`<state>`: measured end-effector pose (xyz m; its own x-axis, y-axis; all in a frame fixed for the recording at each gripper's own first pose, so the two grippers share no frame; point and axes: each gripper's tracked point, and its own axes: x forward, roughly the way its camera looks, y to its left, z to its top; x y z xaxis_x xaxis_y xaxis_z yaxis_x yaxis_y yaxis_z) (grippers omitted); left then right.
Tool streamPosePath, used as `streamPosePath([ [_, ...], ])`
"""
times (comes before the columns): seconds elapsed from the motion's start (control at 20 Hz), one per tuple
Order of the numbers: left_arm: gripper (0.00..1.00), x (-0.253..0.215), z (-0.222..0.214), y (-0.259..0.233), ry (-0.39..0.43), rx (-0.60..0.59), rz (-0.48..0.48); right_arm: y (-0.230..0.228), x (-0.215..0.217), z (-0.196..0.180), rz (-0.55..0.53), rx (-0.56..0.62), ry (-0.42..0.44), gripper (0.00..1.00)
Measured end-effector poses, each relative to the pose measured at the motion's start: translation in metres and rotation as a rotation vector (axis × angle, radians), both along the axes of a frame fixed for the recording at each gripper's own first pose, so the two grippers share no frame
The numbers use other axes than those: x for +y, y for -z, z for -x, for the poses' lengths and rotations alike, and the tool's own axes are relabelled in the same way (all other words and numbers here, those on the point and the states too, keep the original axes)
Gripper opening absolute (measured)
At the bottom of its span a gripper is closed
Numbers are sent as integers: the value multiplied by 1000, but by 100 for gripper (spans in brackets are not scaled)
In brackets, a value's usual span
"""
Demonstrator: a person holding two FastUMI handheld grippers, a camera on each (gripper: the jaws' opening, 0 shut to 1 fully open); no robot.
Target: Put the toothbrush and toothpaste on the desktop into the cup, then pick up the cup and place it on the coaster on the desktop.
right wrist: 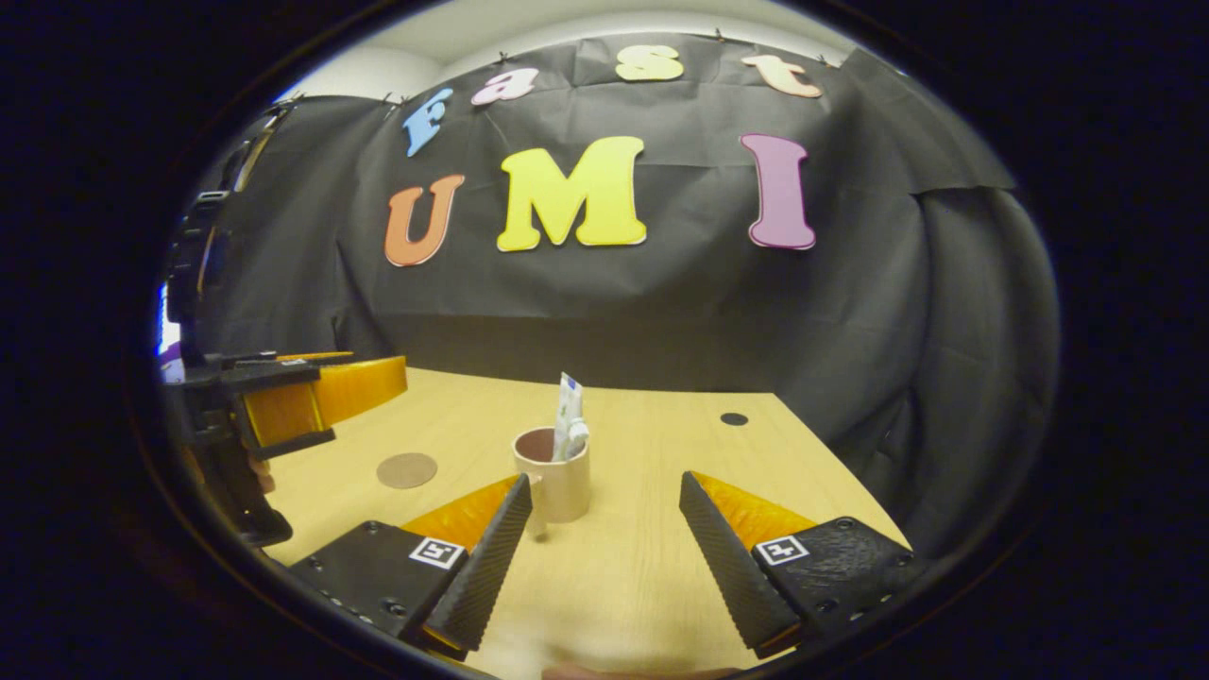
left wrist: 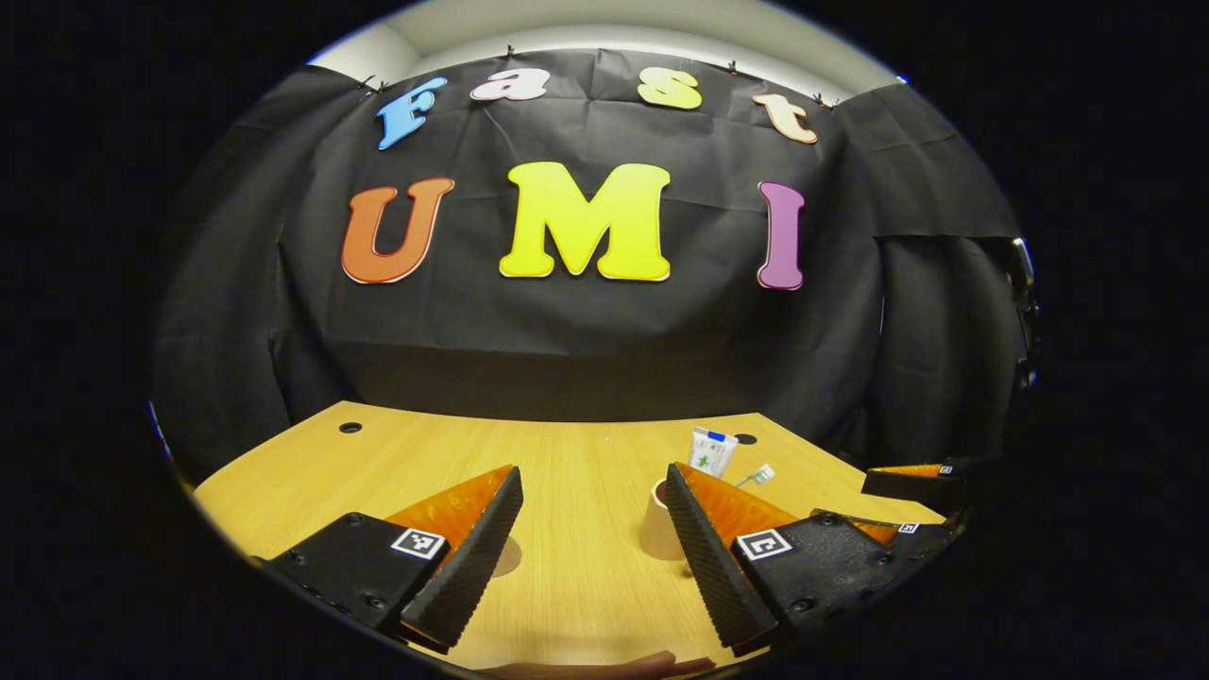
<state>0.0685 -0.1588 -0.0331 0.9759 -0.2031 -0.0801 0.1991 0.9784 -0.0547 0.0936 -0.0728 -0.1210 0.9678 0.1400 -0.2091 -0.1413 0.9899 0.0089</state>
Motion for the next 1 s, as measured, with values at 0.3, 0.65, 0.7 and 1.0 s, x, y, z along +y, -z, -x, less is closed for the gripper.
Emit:
streamPosePath([
  [0.3,99,46,15,-3,-72,-47,-11,6,35,-15,3,98,-12,95],
  [0.65,99,95,22,-13,-136,-104,-39,14,49,-50,45,279,39,96],
  [0.7,99,97,23,-15,-133,-110,-38,17,51,-54,42,319,41,96],
  [1.0,99,94,31,-24,-86,-143,-28,42,71,-70,112,472,26,96],
])
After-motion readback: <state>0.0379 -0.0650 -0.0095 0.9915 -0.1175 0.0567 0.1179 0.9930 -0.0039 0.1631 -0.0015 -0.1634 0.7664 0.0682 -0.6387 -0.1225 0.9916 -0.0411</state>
